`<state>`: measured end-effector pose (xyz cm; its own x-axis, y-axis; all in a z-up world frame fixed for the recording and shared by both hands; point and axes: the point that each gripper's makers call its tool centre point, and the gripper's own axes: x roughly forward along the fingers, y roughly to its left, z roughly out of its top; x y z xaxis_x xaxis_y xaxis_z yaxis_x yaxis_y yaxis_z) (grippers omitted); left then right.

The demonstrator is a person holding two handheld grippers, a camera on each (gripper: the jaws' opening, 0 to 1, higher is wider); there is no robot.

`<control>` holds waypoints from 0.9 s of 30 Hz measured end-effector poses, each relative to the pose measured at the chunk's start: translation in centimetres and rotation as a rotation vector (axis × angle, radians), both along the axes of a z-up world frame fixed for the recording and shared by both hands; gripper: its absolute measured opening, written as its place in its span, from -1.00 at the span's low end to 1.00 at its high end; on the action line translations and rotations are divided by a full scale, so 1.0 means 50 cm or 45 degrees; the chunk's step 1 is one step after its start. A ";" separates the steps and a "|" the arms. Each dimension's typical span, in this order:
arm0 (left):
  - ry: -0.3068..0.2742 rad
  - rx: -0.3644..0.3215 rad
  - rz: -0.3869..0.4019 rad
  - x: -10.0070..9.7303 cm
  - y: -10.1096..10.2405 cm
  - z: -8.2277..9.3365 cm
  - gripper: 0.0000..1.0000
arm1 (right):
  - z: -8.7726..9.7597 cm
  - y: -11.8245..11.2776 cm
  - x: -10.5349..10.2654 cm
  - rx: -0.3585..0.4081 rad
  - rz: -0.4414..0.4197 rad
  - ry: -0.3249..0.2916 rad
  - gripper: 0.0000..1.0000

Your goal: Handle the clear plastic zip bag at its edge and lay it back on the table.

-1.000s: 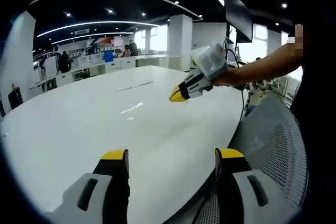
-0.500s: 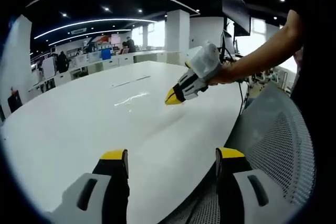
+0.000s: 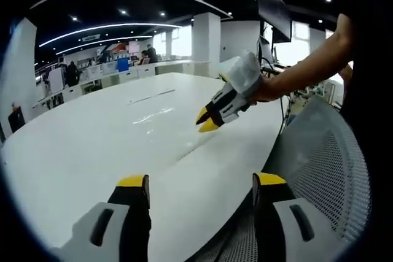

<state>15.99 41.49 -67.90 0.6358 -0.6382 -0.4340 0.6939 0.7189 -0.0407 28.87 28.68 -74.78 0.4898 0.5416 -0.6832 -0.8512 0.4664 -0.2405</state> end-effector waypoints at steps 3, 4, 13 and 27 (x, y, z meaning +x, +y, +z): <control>-0.003 0.001 0.024 0.004 0.005 0.002 0.29 | 0.008 -0.011 0.000 0.077 -0.074 0.014 -0.55; -0.005 -0.007 0.030 0.005 0.006 0.004 0.31 | 0.010 -0.015 -0.001 0.103 -0.100 0.028 -0.50; -0.017 -0.043 0.033 0.013 0.023 -0.002 0.48 | 0.065 -0.072 -0.041 0.240 -0.176 0.014 0.06; -0.025 -0.062 0.031 0.014 0.013 0.001 0.75 | 0.117 -0.208 -0.114 0.304 -0.328 -0.005 0.67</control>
<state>16.71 42.16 -67.83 0.6595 -0.6424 -0.3904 0.6770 0.7333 -0.0629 23.19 18.28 -68.93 0.6333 0.5441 -0.5503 -0.6977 0.7092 -0.1017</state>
